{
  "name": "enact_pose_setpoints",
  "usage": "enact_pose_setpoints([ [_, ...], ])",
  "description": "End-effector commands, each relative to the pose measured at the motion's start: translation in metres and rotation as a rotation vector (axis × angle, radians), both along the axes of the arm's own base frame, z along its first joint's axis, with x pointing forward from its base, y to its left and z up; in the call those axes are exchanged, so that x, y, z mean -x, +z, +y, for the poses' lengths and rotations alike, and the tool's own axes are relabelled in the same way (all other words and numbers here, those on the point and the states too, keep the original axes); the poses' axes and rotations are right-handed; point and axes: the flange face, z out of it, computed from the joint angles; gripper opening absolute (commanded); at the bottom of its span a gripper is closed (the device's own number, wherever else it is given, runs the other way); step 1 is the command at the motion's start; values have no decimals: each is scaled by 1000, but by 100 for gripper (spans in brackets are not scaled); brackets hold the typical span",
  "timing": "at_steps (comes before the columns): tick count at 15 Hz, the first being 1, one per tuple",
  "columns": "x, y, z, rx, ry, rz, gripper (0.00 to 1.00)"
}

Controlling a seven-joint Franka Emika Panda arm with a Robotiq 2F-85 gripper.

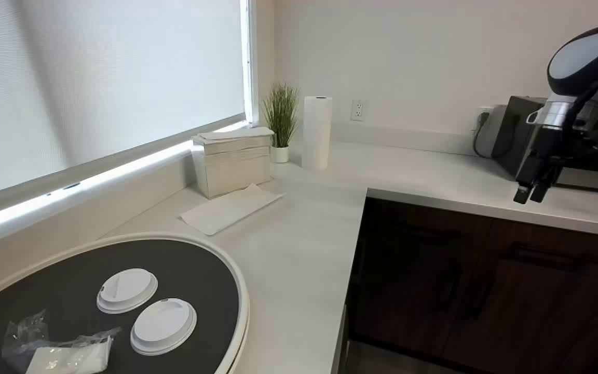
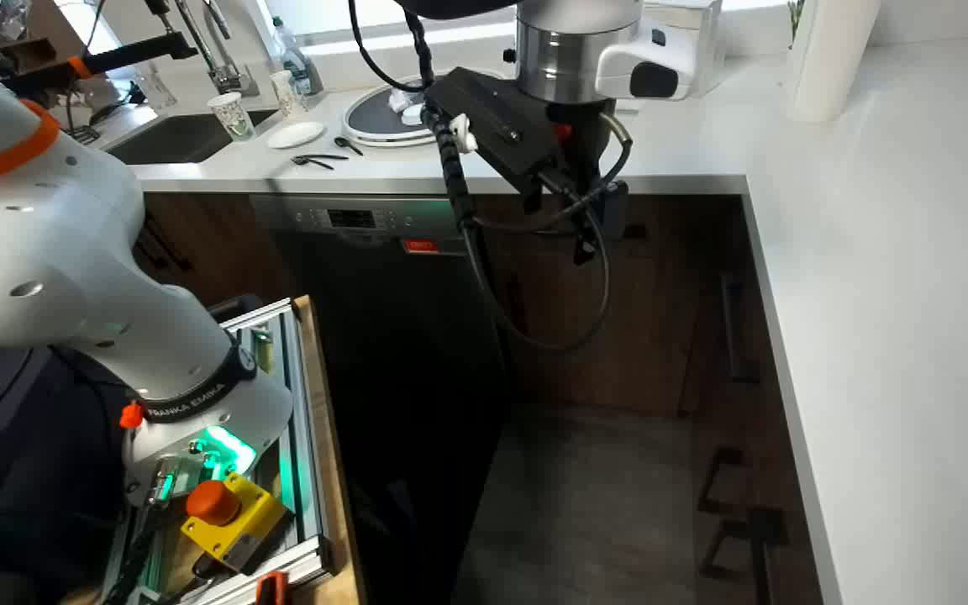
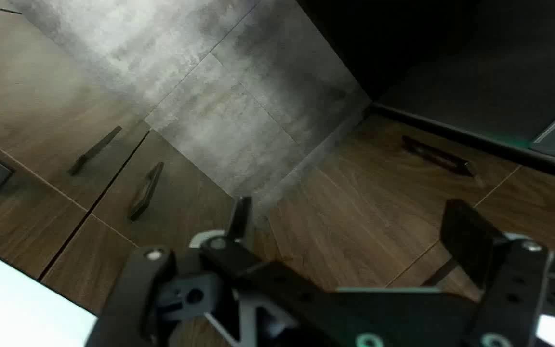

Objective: Open the right drawer

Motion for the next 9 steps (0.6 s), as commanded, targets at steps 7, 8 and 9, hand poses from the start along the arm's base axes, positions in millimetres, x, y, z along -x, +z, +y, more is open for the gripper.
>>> enact_pose_setpoints([
  [7,0,0,0,0,0,1,100],
  [8,-5,-3,1,-26,-55,-21,100],
  [9,-13,-4,2,-27,-149,-35,100],
])
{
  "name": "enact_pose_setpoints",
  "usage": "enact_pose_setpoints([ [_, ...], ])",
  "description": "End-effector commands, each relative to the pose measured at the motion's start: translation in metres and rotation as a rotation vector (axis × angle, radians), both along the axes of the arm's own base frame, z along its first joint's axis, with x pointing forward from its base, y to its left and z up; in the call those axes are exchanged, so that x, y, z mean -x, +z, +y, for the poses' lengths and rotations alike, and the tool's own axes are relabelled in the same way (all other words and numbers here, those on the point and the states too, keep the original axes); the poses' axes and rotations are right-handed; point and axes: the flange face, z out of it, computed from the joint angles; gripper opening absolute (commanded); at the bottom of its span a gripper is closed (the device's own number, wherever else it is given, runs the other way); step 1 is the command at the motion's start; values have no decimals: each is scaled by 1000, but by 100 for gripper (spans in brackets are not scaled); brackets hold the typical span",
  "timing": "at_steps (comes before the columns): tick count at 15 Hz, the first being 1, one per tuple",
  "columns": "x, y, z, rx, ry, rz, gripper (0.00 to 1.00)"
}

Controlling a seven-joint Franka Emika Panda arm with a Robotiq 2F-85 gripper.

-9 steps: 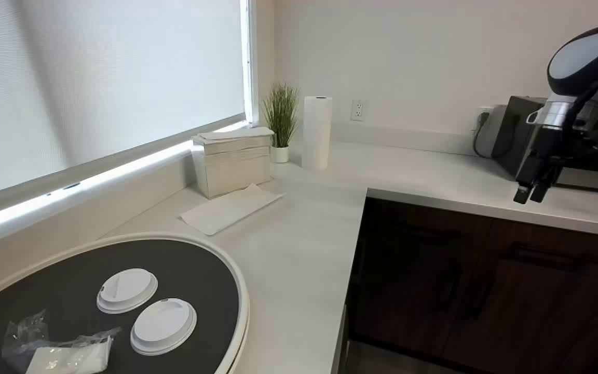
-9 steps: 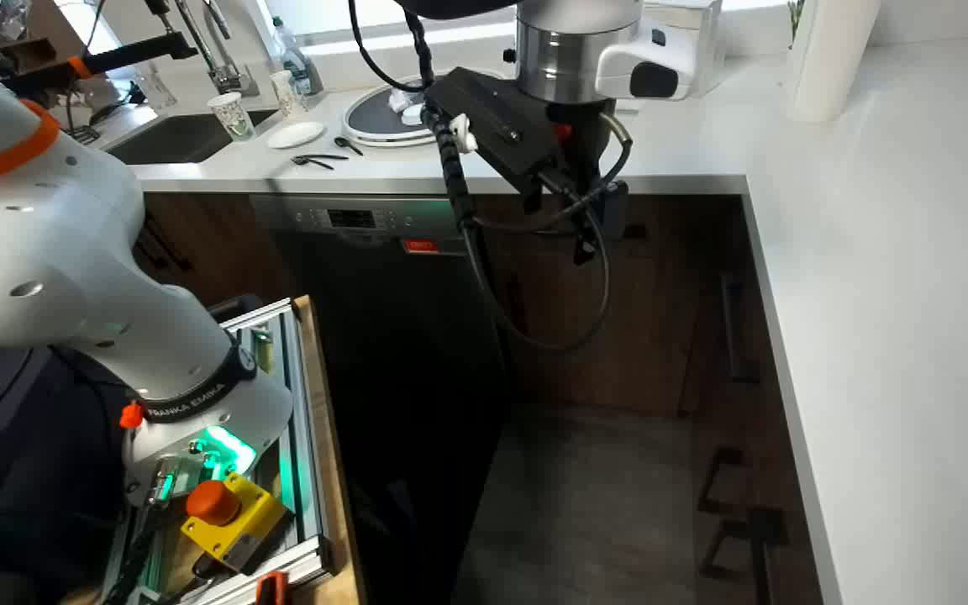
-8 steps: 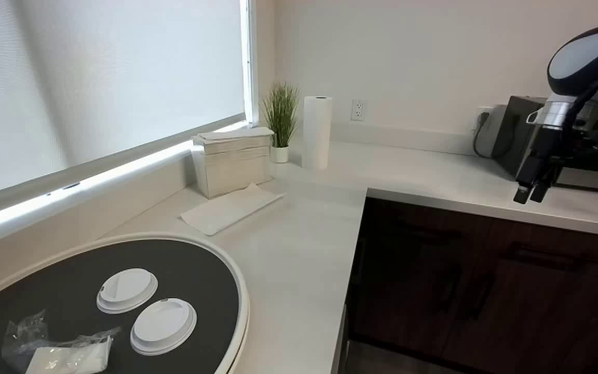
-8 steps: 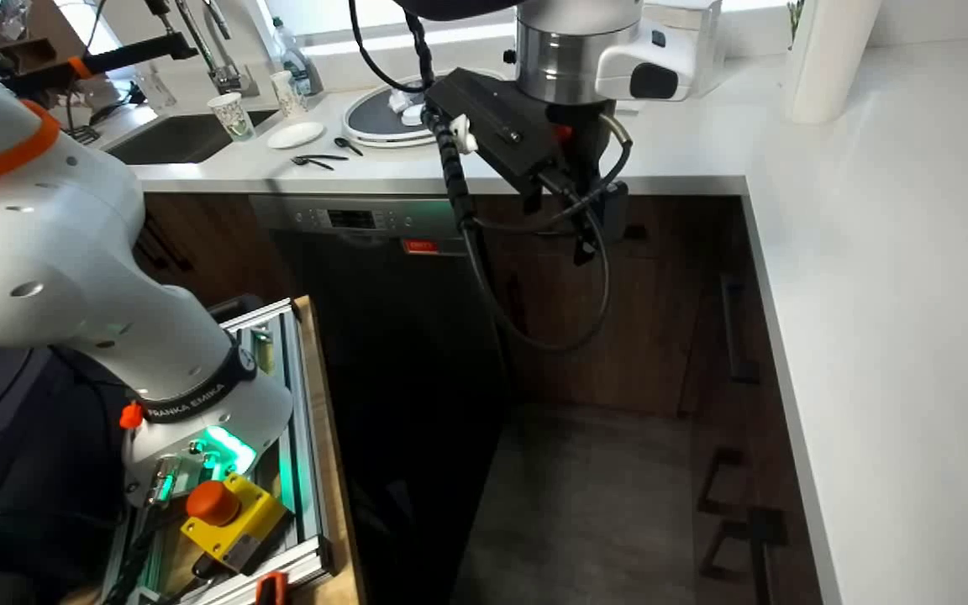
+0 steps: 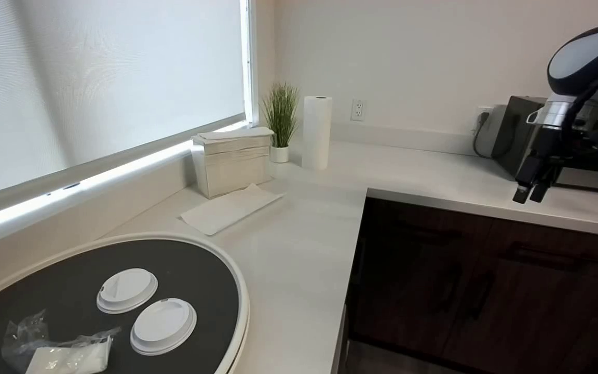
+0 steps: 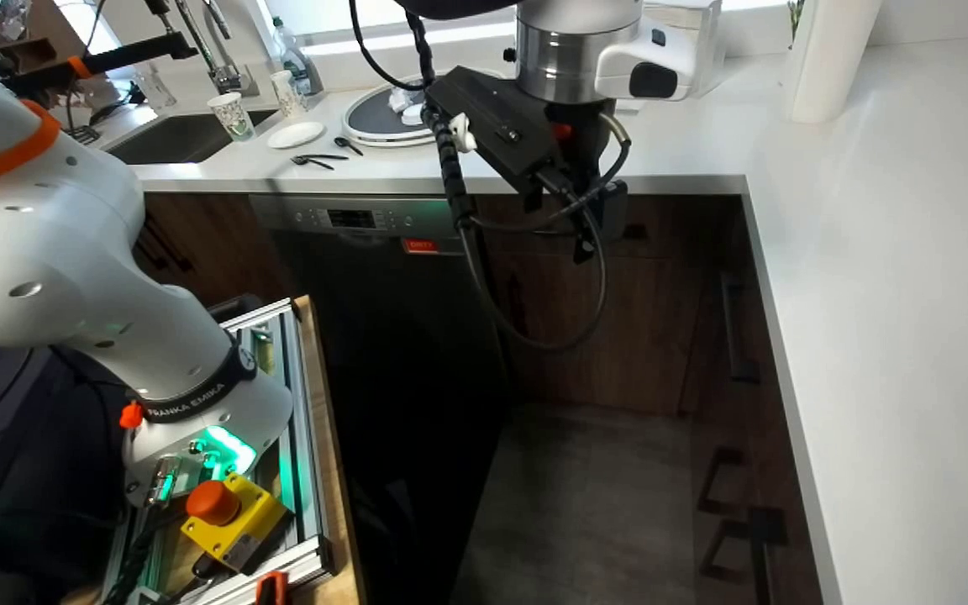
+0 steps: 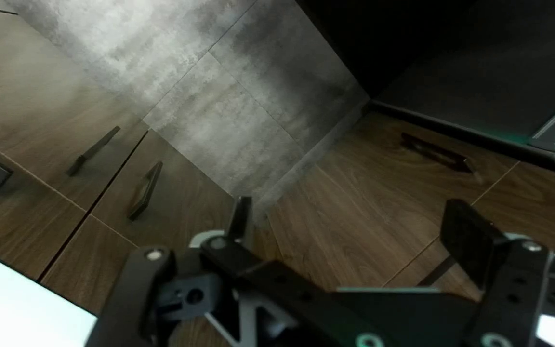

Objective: Open the right drawer

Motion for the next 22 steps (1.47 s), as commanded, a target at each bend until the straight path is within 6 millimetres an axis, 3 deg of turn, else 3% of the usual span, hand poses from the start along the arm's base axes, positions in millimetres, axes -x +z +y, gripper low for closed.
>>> enact_pose_setpoints([
  [1,-21,-6,1,-42,-186,-38,100],
  [4,-47,-14,-13,-50,-347,-62,100],
  [9,-59,-30,-54,-37,-609,-68,100],
  [16,-37,-64,-96,-23,-974,4,100],
  [22,-9,-103,-145,-15,-1276,47,100],
])
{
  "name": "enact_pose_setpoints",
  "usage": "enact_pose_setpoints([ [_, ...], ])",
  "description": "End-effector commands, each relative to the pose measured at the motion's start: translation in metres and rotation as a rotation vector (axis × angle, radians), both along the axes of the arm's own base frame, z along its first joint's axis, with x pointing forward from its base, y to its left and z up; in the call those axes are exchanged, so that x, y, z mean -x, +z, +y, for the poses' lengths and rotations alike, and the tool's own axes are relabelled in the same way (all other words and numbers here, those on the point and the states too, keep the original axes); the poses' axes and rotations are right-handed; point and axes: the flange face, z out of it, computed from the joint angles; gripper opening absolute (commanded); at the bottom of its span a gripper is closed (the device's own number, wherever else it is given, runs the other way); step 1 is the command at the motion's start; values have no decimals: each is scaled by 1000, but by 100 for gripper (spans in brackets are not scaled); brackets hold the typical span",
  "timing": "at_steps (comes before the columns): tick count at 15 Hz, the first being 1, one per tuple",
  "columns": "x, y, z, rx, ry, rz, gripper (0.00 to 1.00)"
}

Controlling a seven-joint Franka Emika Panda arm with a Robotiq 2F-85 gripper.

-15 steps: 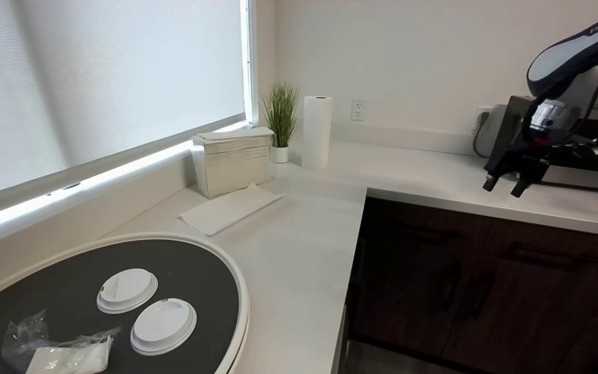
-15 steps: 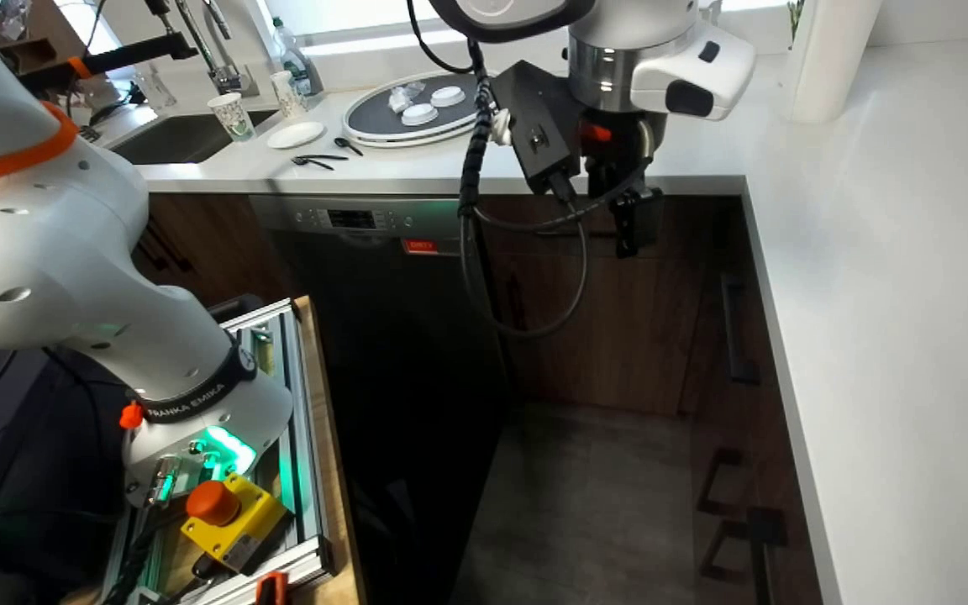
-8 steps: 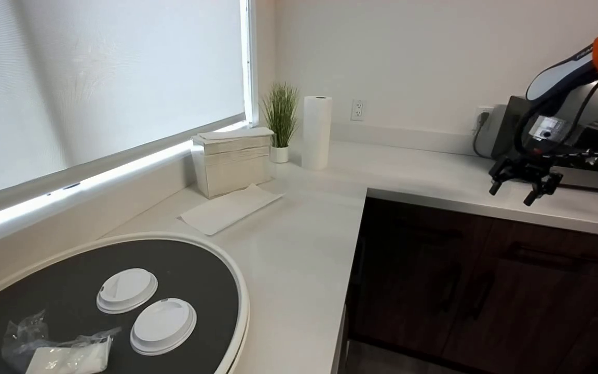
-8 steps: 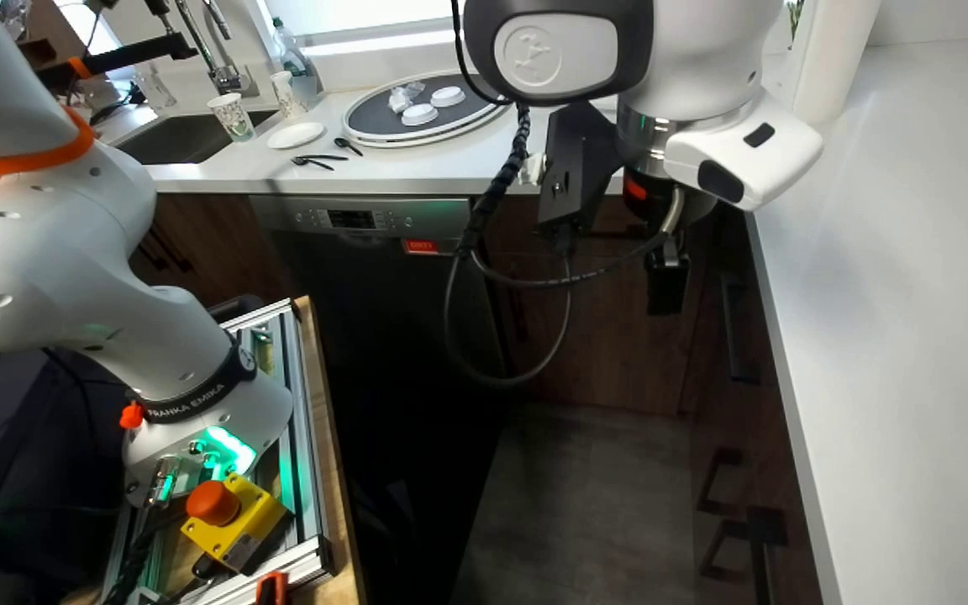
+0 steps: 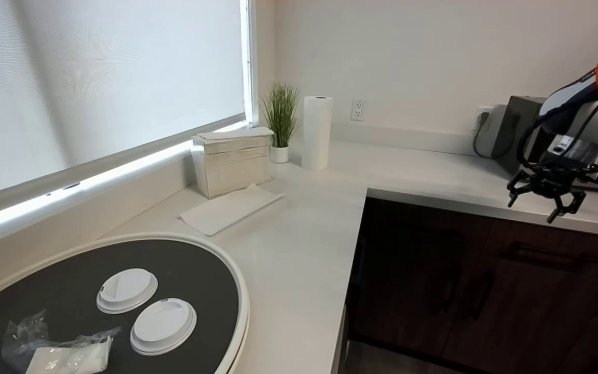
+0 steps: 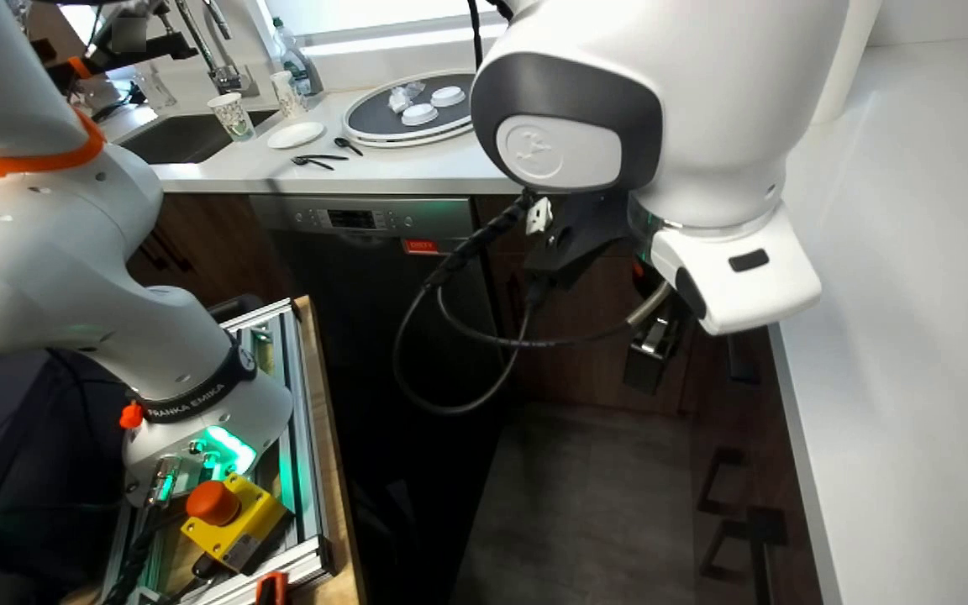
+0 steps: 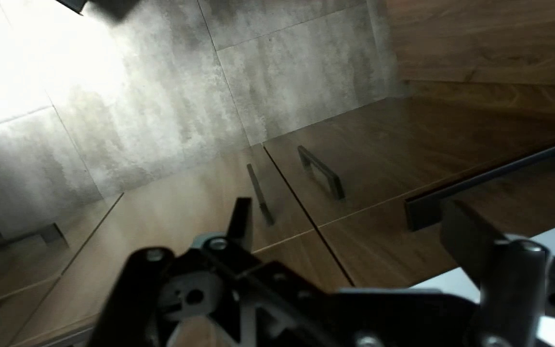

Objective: Open the right drawer

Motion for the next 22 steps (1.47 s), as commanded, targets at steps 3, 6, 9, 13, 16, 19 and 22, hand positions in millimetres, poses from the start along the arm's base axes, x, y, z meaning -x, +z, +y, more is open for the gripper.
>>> enact_pose_setpoints([
  [3,29,-46,-41,-3,-301,3,100],
  [6,44,-68,-59,10,-455,-36,100],
  [9,46,-77,-65,24,-598,-97,100],
  [13,46,-73,-67,33,-510,-67,100],
  [16,45,-72,-67,34,-510,-68,100],
  [19,45,-74,-69,30,-548,-61,100],
  [22,50,-76,-69,28,-714,-67,100],
])
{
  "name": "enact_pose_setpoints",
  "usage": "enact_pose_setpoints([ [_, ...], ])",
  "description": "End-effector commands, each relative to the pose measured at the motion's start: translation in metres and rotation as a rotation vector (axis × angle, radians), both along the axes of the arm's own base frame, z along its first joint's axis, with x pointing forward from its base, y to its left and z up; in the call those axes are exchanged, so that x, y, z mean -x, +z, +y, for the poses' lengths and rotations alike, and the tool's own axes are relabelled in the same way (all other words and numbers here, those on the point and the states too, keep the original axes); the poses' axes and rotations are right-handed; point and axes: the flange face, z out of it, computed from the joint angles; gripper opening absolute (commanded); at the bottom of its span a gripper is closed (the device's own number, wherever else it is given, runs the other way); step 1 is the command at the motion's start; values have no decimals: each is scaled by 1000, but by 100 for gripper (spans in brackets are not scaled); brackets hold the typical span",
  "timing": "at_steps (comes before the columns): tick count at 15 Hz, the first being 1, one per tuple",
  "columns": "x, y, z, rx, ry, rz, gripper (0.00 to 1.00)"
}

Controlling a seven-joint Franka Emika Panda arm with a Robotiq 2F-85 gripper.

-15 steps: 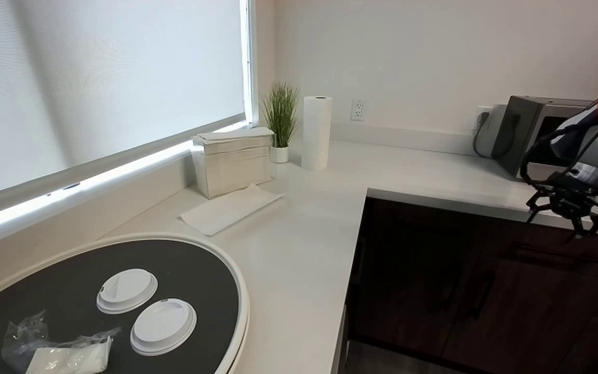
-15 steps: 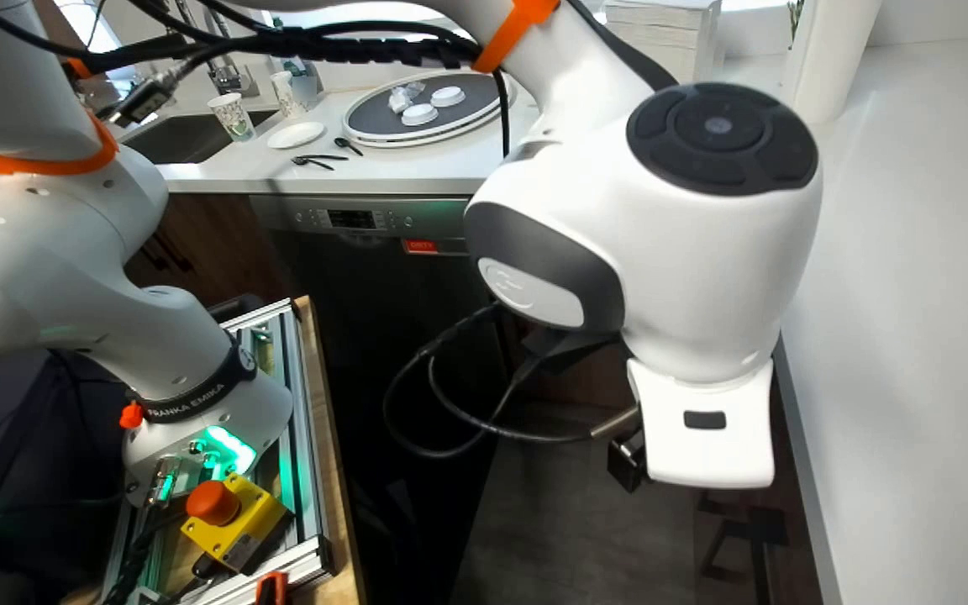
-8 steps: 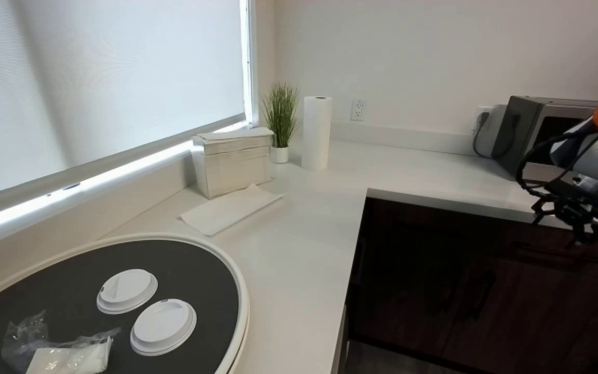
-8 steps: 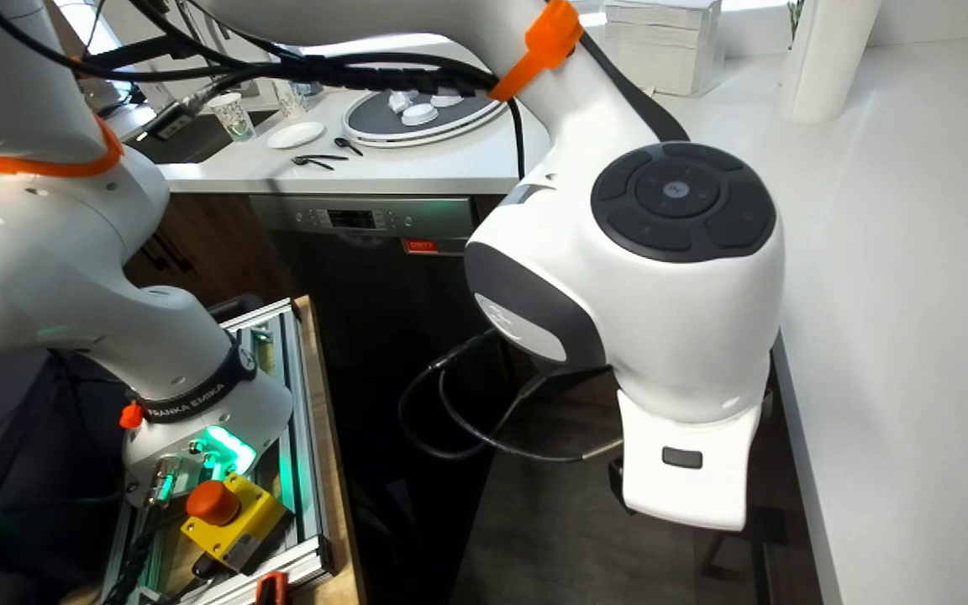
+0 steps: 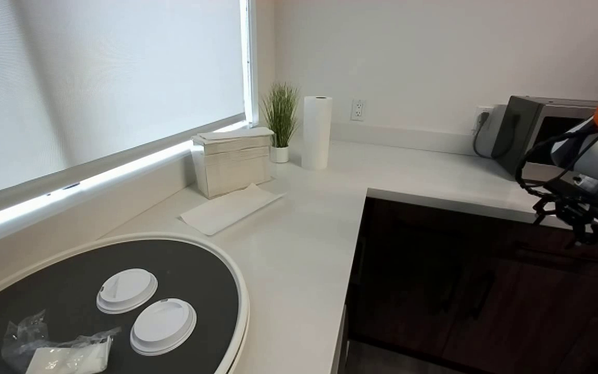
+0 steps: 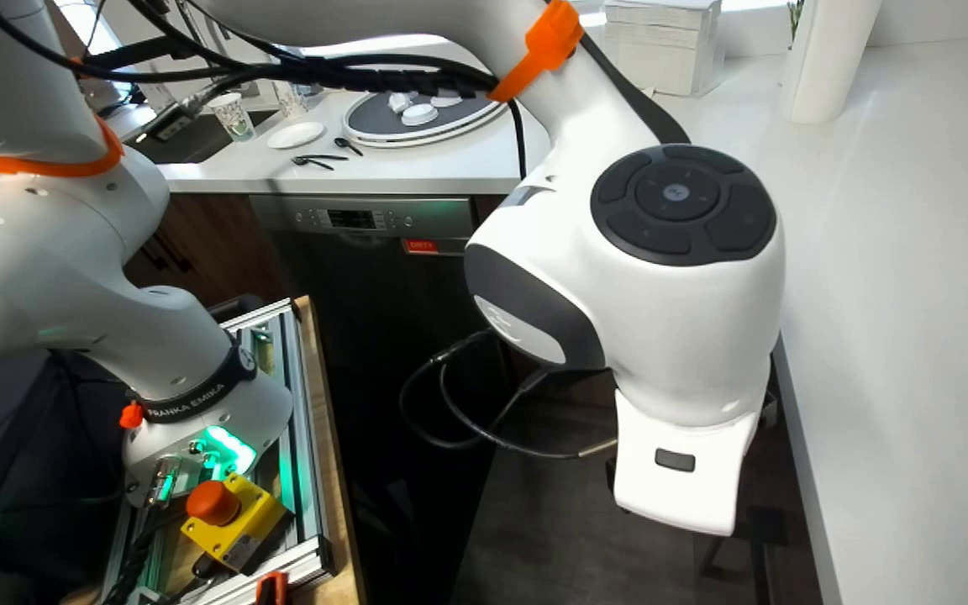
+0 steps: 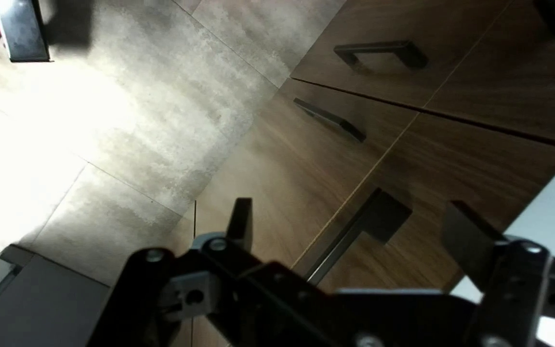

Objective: Open the right drawer

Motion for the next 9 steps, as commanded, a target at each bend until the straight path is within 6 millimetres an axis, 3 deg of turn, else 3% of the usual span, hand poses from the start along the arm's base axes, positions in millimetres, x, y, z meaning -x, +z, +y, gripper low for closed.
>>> enact_pose_setpoints([
  [1,4,-3,-1,9,-184,-21,100],
  [5,7,-1,-10,41,-379,-67,100],
  [9,12,-19,-16,40,-525,-46,100],
])
